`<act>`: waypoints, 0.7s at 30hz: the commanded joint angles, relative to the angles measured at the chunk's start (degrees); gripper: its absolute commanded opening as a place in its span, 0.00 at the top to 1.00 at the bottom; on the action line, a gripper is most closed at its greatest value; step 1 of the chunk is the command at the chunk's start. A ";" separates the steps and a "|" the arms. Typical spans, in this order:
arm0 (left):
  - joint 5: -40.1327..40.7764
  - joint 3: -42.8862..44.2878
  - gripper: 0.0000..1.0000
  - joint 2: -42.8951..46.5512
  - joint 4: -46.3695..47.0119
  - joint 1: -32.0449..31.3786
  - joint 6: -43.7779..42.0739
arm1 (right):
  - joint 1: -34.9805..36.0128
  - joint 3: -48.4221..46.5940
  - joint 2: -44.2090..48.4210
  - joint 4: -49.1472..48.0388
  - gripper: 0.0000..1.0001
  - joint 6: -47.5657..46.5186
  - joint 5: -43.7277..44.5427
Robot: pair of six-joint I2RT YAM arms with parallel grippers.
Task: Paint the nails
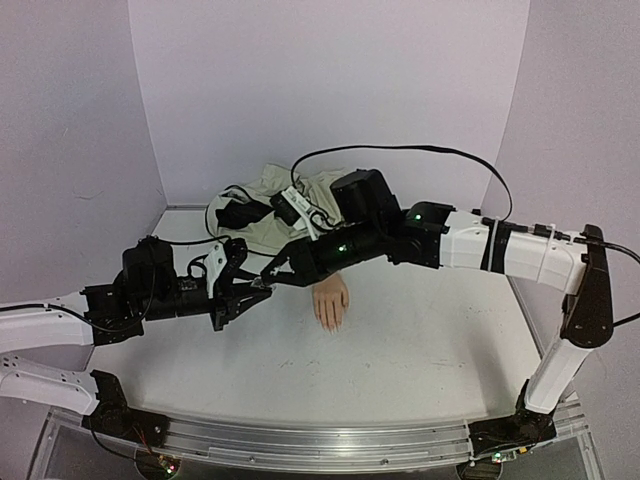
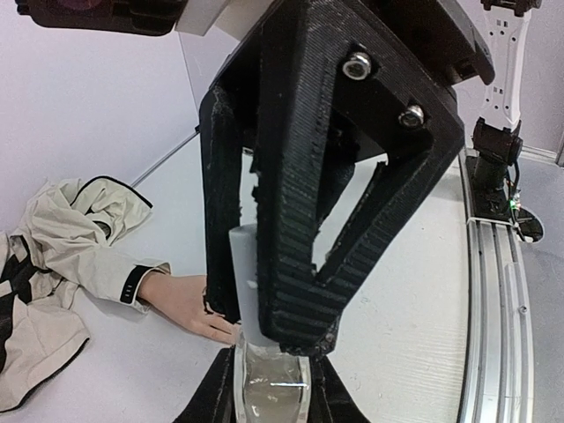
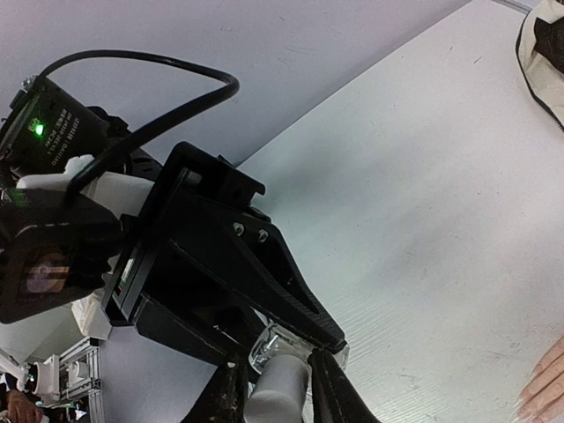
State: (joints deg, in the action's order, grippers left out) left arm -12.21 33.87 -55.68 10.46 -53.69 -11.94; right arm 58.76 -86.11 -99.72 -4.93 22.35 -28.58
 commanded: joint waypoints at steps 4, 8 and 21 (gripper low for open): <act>-0.59 0.92 1.00 0.05 1.94 0.12 0.35 | -0.95 0.63 3.66 -1.22 0.70 0.00 -1.57; -0.83 0.98 1.00 0.11 1.87 0.12 0.48 | -0.97 0.51 3.19 -1.32 0.74 -0.05 -2.06; -1.03 1.29 1.00 0.03 1.77 0.08 0.73 | -1.01 -0.30 1.97 -1.49 0.95 -0.83 -3.48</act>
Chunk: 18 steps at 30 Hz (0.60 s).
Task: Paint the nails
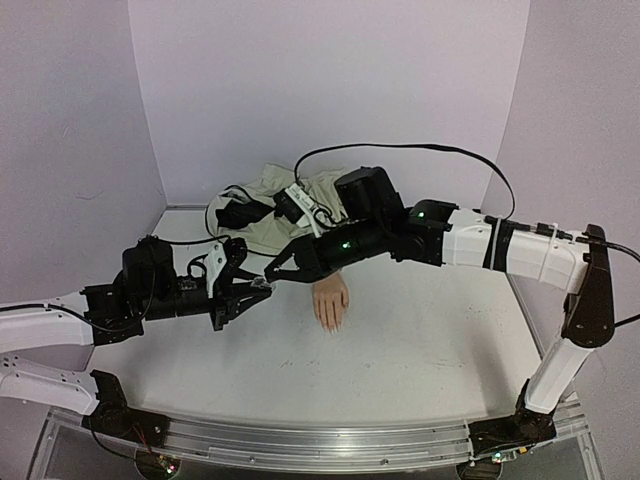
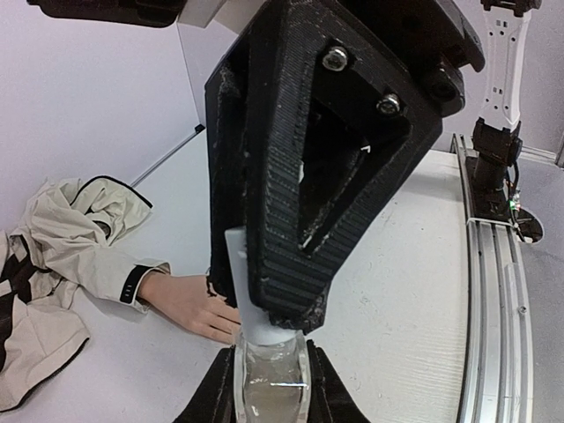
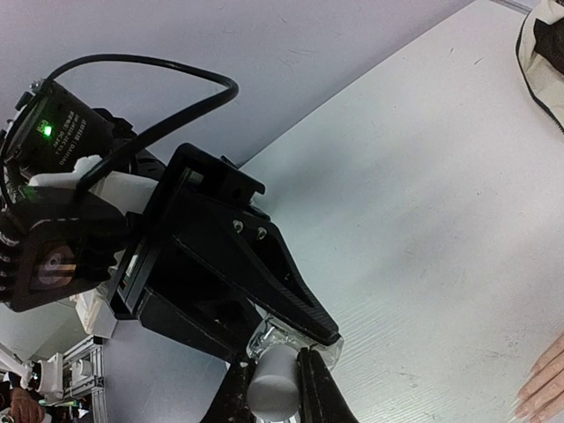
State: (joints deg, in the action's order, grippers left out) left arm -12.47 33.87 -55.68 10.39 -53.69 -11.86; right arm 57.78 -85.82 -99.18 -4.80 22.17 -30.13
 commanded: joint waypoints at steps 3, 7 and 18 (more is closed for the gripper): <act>0.62 1.29 1.00 -0.20 1.75 0.09 1.22 | 0.02 -0.42 1.98 -1.63 1.00 -0.98 -1.01; 2.25 1.33 1.00 -1.19 1.50 0.14 1.79 | 0.00 0.10 3.63 -1.62 1.00 -1.71 1.65; 2.05 1.20 1.00 -1.94 1.19 0.12 1.42 | 0.03 0.57 4.86 -1.88 1.00 -2.14 2.70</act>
State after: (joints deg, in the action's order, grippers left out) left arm -11.18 33.87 -57.71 10.39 -53.67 -10.50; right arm 57.63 -84.99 -97.82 -4.29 20.82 -26.85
